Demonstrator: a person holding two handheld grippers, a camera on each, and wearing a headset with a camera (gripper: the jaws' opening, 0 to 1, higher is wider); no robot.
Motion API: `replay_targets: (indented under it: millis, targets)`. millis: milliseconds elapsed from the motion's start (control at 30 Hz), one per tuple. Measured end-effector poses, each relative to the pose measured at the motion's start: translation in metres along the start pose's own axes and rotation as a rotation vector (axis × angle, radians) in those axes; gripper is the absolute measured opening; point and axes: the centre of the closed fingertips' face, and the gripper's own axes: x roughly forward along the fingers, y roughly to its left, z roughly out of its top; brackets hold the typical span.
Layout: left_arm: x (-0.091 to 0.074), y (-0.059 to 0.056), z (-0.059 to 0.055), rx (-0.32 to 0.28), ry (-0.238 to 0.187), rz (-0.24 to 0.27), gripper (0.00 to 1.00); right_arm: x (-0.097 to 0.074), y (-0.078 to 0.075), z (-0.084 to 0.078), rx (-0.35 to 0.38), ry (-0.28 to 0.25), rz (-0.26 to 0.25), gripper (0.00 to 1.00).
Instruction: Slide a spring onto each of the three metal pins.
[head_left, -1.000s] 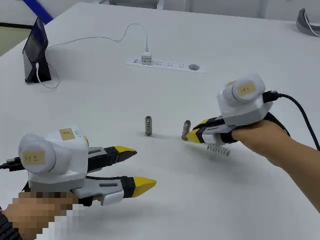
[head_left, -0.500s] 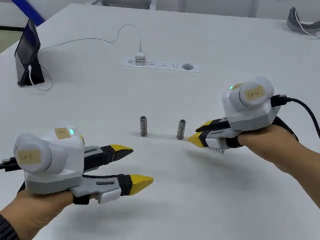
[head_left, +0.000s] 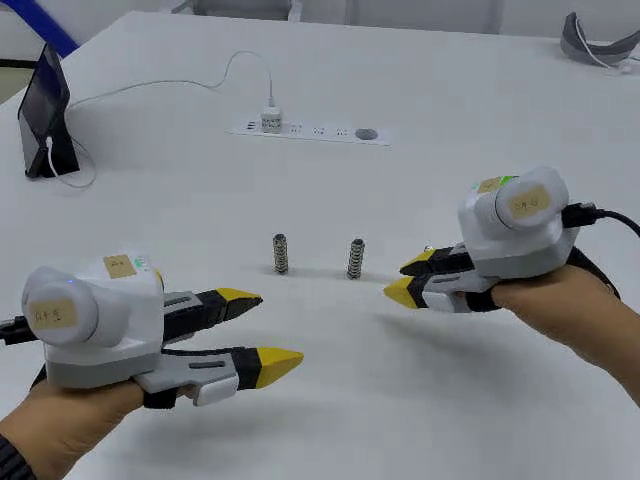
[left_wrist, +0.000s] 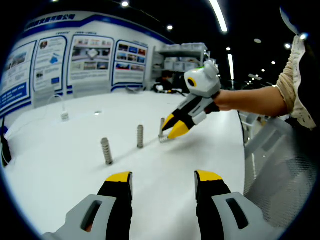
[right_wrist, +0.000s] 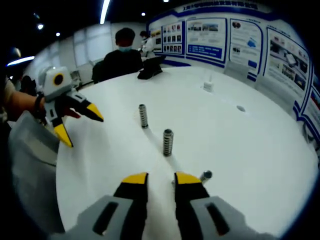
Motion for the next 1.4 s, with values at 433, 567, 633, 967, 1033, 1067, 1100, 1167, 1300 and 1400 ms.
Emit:
replay_targets:
  millis: [433,567,633,967,1033,1067,1100,1167,1300,1400]
  targets:
    - [0.001,-0.001,0.001,0.002,0.003,0.0,0.5,-0.015,-0.005,-0.015,-0.003,0.01,-0.018,0.22]
    - [0.001,-0.003,0.001,0.003,0.006,-0.001,0.5,-0.018,-0.009,-0.02,0.006,0.013,-0.026,0.22]
    - [0.001,-0.003,0.001,0.005,0.009,0.0,0.5,-0.018,-0.012,-0.022,0.011,0.014,-0.03,0.22]
    - [-0.001,-0.004,0.001,0.001,0.013,0.006,0.49,-0.015,-0.022,-0.036,0.028,0.037,-0.032,0.22]
    - [-0.001,-0.005,0.0,0.0,0.016,0.007,0.49,-0.014,-0.024,-0.039,0.028,0.045,-0.032,0.22]
    - [-0.001,-0.005,0.0,-0.001,0.016,0.007,0.49,-0.013,-0.024,-0.04,0.028,0.046,-0.031,0.22]
    - [-0.001,-0.005,-0.001,-0.003,0.017,0.007,0.49,-0.012,-0.025,-0.041,0.028,0.047,-0.028,0.22]
    - [-0.001,-0.004,-0.001,-0.004,0.018,0.008,0.49,-0.01,-0.028,-0.043,0.029,0.053,-0.026,0.22]
    - [-0.001,-0.003,-0.001,-0.005,0.018,0.011,0.48,-0.007,-0.031,-0.047,0.036,0.06,-0.024,0.21]
    - [-0.002,-0.002,-0.001,-0.009,0.018,0.016,0.48,-0.007,-0.029,-0.048,0.04,0.063,-0.017,0.2]
